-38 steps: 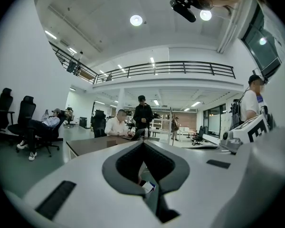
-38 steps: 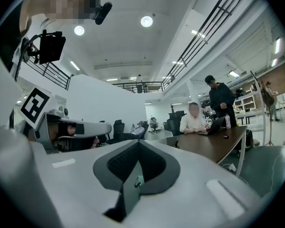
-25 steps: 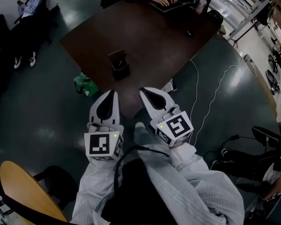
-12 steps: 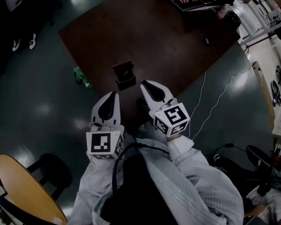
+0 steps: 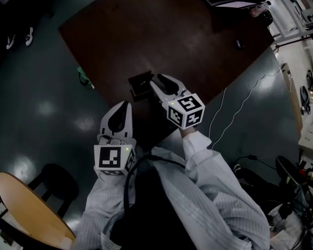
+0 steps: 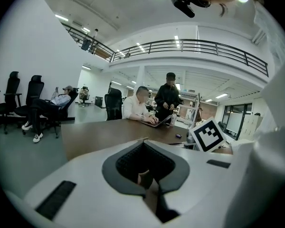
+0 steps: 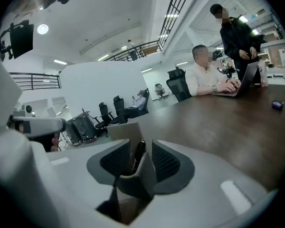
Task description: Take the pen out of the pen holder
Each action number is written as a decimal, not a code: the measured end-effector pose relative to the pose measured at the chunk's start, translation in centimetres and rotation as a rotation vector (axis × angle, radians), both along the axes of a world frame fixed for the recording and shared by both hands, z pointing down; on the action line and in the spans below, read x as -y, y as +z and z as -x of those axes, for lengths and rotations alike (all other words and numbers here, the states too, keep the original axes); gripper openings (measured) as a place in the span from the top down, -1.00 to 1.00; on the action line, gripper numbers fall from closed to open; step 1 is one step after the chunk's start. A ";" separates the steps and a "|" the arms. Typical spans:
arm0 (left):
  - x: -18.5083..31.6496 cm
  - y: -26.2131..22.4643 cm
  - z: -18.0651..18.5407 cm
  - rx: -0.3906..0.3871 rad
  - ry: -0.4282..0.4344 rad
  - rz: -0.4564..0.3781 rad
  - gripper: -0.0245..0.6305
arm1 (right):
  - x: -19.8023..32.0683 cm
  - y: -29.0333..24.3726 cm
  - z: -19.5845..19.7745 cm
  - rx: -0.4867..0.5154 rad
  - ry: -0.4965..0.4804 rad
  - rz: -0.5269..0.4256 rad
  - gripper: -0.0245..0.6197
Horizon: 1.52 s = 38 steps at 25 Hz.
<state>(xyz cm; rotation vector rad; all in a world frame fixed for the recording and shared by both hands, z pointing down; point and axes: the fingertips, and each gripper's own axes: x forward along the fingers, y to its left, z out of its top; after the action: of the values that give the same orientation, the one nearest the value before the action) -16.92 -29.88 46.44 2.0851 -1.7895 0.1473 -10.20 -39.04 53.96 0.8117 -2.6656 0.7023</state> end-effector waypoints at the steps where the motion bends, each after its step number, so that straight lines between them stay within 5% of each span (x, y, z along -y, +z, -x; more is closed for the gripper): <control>1: 0.0 0.3 0.3 -0.002 -0.002 0.003 0.91 | 0.1 0.6 0.3 -0.004 -0.011 0.014 0.57; 16: -0.1 1.0 2.0 0.003 -0.021 0.015 0.91 | 0.1 0.9 2.1 -0.053 -0.023 -0.055 0.72; 38: 0.0 -13.1 -3.7 0.016 0.083 -0.267 0.91 | -8.0 -22.7 -4.1 0.264 0.002 -0.414 0.73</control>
<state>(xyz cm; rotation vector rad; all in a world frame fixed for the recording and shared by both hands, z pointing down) -13.23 -29.84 33.32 2.3492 -1.8170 -0.0561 -6.07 -31.04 31.30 0.8687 -3.1077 0.2706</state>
